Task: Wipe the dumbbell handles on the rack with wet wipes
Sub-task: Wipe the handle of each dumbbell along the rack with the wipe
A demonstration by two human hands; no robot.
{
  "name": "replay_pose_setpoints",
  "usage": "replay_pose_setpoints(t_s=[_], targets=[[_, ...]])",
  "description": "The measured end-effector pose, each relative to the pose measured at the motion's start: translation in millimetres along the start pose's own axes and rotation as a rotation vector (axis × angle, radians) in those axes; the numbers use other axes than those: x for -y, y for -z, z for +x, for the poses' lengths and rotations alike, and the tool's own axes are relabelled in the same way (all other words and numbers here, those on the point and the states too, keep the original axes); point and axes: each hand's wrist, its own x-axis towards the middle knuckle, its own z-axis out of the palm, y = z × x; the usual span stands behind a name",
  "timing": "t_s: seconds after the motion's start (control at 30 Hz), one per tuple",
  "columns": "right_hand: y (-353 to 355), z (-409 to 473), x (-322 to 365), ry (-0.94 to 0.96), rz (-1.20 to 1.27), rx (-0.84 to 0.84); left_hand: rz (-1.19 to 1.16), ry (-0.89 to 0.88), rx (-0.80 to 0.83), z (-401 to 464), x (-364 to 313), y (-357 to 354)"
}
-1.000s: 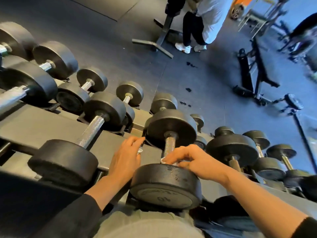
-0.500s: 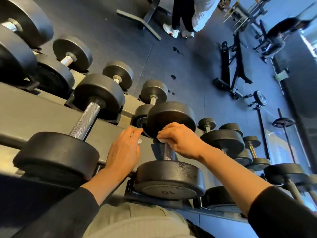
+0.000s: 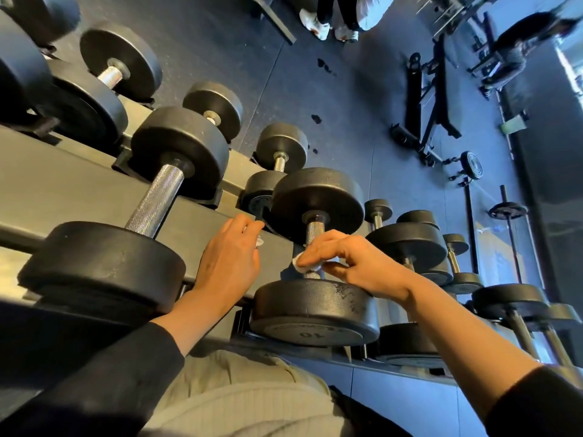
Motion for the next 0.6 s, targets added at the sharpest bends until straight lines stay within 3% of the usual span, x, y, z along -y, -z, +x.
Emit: replay_pose_setpoints(t_s=[0.2, 0.37, 0.53, 0.6], targets=[[0.4, -16.6, -5.3, -0.037, 0.293, -0.073, 0.001, 0.009, 0.022, -0.1, 0.7, -0.6], [-4.4, -19.3, -12.2, -0.064, 0.32, -0.134, 0.023, 0.011, 0.035, -0.2, -1.3, 0.0], [-12.3, -15.0, -17.2, -0.05, 0.226, -0.468, -0.03, 0.057, 0.017, -0.5, -5.3, 2.4], [-11.8, -8.2, -17.2, -0.008, 0.256, -0.524, -0.012, 0.034, 0.011, -1.1, -10.0, 4.3]])
